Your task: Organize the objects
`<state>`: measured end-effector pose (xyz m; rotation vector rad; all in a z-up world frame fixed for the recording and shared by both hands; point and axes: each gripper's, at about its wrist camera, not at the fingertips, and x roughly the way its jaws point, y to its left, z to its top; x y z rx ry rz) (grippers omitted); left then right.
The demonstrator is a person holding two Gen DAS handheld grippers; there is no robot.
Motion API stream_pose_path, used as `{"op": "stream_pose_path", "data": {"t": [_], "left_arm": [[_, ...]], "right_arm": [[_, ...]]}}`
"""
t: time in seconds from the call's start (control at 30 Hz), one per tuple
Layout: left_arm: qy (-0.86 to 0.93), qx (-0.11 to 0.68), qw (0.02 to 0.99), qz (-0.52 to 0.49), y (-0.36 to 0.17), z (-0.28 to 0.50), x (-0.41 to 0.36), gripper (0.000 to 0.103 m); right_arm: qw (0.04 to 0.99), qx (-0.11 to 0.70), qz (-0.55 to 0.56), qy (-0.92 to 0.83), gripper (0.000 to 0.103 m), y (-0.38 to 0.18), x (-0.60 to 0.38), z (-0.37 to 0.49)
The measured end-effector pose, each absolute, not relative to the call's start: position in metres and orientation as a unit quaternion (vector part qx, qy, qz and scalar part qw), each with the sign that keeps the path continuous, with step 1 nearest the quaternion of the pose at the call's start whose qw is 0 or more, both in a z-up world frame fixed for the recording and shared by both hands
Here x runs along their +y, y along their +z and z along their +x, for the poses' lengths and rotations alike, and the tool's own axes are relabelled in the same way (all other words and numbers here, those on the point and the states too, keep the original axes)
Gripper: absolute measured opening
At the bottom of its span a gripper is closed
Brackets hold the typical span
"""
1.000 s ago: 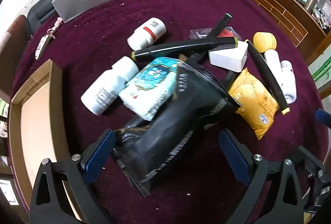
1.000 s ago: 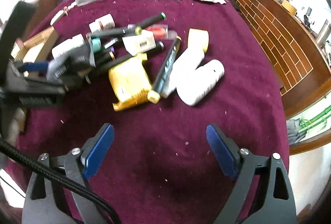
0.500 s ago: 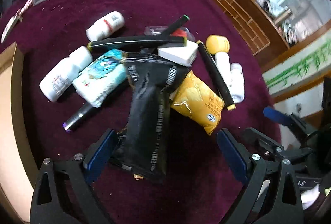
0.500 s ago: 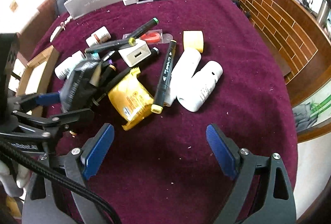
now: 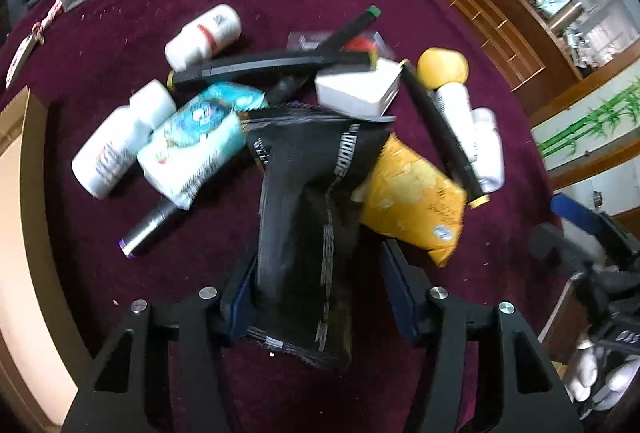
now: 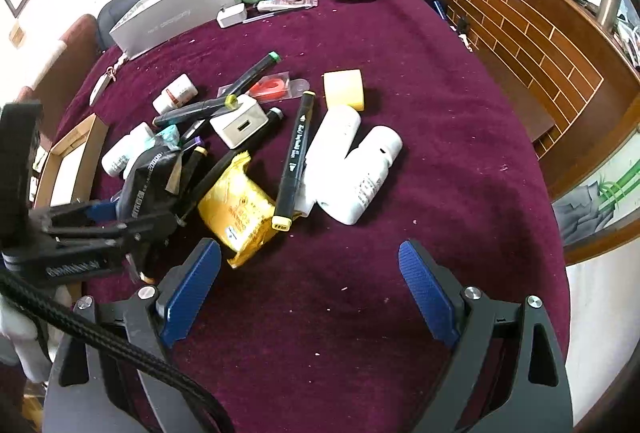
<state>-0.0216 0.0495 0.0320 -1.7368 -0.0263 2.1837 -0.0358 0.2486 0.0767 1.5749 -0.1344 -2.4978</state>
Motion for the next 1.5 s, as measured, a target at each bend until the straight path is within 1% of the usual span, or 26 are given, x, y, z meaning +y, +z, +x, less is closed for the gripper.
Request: {"op": "stream_pose_path", "data": {"t": [0.07,0.23,0.27,0.3,0.5,0.53,0.57,0.63,0.77,0.83,0.87,0.93,0.97,1.0,1.07,1.1,1.23,1.33,1.4,1.5], "left_arm": [[0.771,-0.006,0.163,-0.616,0.028,-0.024,0.049,0.051],[0.776,-0.032,0.144,-0.614,0.022,-0.030,0.046,0.051],[0.777,-0.041,0.142,-0.612,0.023,-0.029,0.044,0.049],[0.778,-0.054,0.145,-0.609,0.025,-0.027,0.040,0.039],[0.784,-0.083,0.149,-0.597,0.037,-0.015,0.020,0.039],[0.783,-0.086,0.153,-0.597,0.038,-0.013,0.018,0.036],[0.782,-0.086,0.157,-0.597,0.040,-0.012,0.020,0.024],[0.781,-0.082,0.161,-0.598,0.039,-0.007,0.017,0.023],[0.781,-0.073,0.166,-0.598,0.039,-0.001,0.017,0.023],[0.787,-0.065,0.168,-0.591,0.042,0.000,0.020,0.025],[0.787,-0.065,0.169,-0.589,0.040,-0.004,0.022,0.028],[0.788,-0.065,0.162,-0.591,0.033,-0.010,0.031,0.038],[0.787,-0.060,0.155,-0.594,0.028,-0.011,0.033,0.047],[0.783,-0.053,0.150,-0.602,0.022,-0.011,0.035,0.049],[0.786,-0.039,0.156,-0.597,0.024,-0.006,0.040,0.049],[0.778,-0.044,0.163,-0.606,0.024,-0.004,0.040,0.049],[0.780,-0.096,0.181,-0.591,0.049,0.006,0.014,0.049],[0.800,-0.112,0.158,-0.567,0.072,-0.004,-0.020,0.049],[0.820,-0.090,0.121,-0.552,0.082,-0.022,-0.040,0.049],[0.832,-0.041,0.107,-0.542,0.080,-0.049,-0.058,0.049]], "right_arm": [[0.088,-0.053,0.533,-0.840,0.092,0.076,0.255,-0.037],[0.079,-0.083,0.541,-0.833,0.092,0.073,0.272,-0.043],[0.077,-0.089,0.542,-0.832,0.092,0.073,0.275,-0.045],[0.076,-0.095,0.542,-0.831,0.092,0.073,0.278,-0.047],[0.073,-0.105,0.546,-0.828,0.092,0.076,0.287,-0.057],[0.075,-0.107,0.548,-0.826,0.092,0.075,0.286,-0.058],[0.081,-0.110,0.552,-0.823,0.092,0.074,0.283,-0.061],[0.094,-0.109,0.557,-0.818,0.092,0.073,0.274,-0.064],[0.132,-0.098,0.562,-0.811,0.092,0.075,0.246,-0.076],[0.149,-0.094,0.563,-0.808,0.092,0.077,0.232,-0.082],[0.158,-0.094,0.564,-0.805,0.092,0.078,0.226,-0.084],[0.176,-0.097,0.569,-0.797,0.092,0.079,0.213,-0.091],[0.178,-0.097,0.570,-0.796,0.092,0.079,0.208,-0.093],[0.181,-0.097,0.570,-0.796,0.092,0.080,0.204,-0.094],[0.185,-0.091,0.569,-0.796,0.092,0.082,0.197,-0.095],[0.188,-0.085,0.570,-0.795,0.092,0.082,0.193,-0.094],[0.199,-0.064,0.577,-0.789,0.092,0.081,0.184,-0.090],[0.200,-0.065,0.576,-0.790,0.092,0.082,0.184,-0.089],[0.199,-0.073,0.576,-0.789,0.092,0.081,0.184,-0.091],[0.195,-0.079,0.580,-0.787,0.092,0.078,0.183,-0.092]]}}
